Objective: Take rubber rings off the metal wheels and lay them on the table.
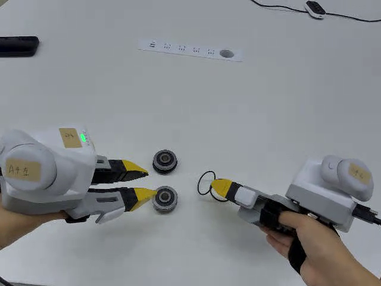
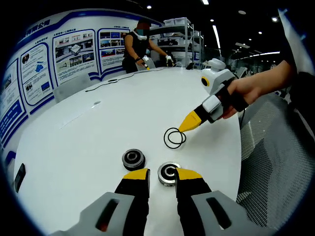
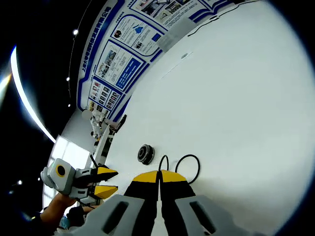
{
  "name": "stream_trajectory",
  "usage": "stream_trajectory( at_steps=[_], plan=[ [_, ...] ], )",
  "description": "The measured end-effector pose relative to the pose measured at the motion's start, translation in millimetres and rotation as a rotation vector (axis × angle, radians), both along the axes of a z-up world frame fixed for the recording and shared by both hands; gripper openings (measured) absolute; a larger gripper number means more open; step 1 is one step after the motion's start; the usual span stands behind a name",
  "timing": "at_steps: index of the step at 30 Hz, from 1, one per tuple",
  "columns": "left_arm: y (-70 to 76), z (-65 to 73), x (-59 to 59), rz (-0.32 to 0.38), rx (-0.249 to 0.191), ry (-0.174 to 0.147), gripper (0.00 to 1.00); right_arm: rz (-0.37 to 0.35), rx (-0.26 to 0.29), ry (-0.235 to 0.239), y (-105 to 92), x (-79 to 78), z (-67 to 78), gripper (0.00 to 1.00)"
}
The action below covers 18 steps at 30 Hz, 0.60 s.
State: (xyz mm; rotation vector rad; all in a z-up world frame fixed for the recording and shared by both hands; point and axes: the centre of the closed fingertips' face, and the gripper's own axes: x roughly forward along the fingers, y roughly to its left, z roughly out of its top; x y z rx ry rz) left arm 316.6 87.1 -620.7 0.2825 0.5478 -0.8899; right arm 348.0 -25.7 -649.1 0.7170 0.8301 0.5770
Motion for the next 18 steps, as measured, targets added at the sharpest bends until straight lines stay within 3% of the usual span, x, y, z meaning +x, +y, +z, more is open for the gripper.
stream_trajectory(
  at_steps=[12,18],
  plan=[
    [-2.9,-0.9,-2.0,-0.007,-0.004,-0.001,0.2,-0.102,-0.037,0.044,-22.8,2.5,-12.5,0.04],
    [-4.1,-2.1,-2.0,-0.011,0.0,0.002,0.2,-0.107,-0.073,0.052,-26.3,0.8,-16.0,0.08]
  ],
)
